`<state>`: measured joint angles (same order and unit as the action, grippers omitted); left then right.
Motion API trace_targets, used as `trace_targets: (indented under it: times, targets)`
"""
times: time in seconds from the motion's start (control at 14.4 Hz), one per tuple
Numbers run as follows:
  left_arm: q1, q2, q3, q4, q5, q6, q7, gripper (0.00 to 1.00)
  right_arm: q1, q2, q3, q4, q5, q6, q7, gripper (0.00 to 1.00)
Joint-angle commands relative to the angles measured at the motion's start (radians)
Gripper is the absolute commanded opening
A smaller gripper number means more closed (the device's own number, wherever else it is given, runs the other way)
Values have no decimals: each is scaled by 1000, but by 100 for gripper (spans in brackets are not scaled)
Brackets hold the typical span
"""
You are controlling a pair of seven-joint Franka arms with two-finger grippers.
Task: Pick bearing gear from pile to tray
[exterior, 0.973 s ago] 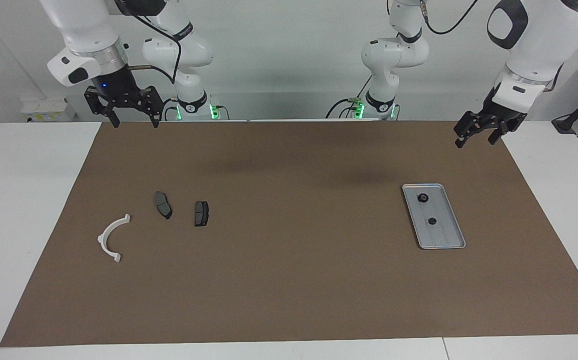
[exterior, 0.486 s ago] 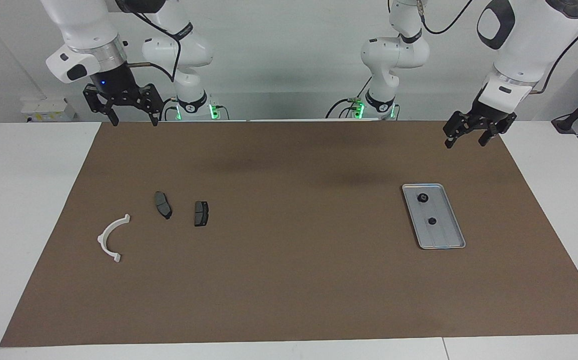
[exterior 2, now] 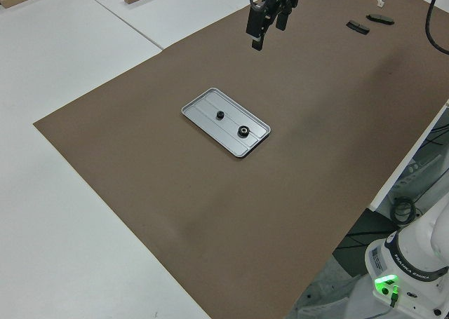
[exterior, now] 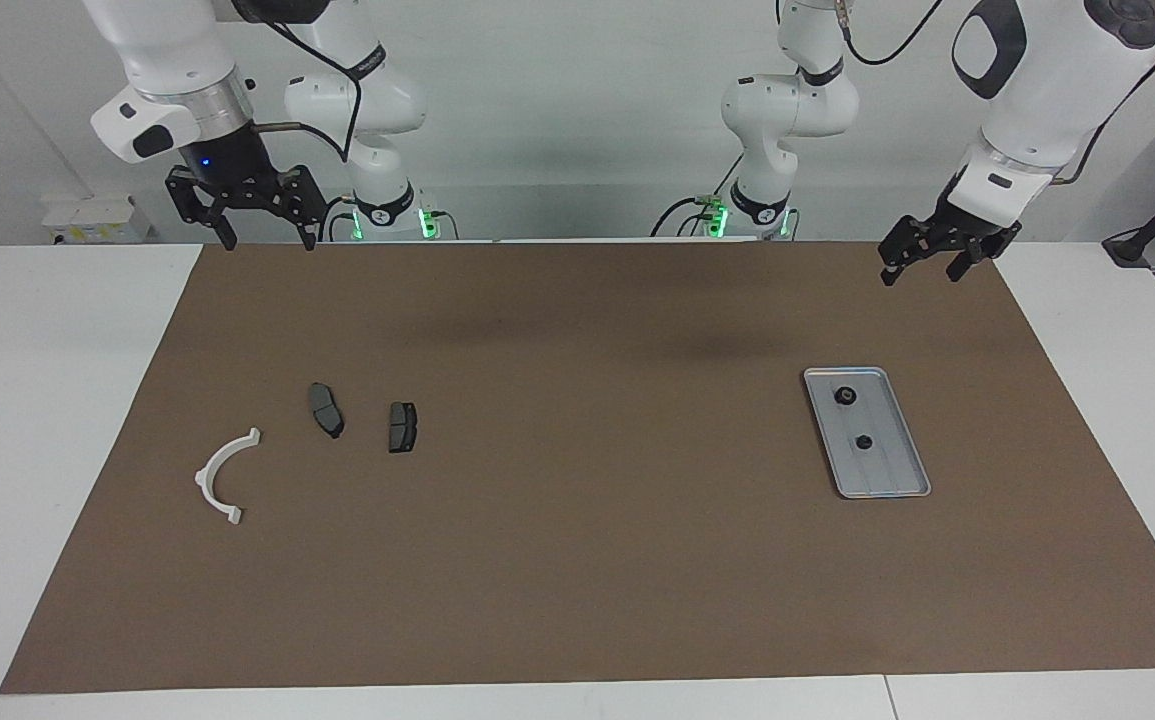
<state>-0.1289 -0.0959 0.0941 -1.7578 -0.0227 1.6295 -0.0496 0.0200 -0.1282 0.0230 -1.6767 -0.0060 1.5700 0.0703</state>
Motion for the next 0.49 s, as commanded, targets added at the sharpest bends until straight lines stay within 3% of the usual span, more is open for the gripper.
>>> trace_targets:
  times: [0.0, 0.42]
  targets:
    - [-21, 2, 7, 37, 9, -62, -1, 100, -8, -10, 3, -5, 28, 1, 3, 100]
    - [-17, 7, -5, 37, 7, -66, -1, 100, -8, -10, 3, -5, 28, 1, 3, 100]
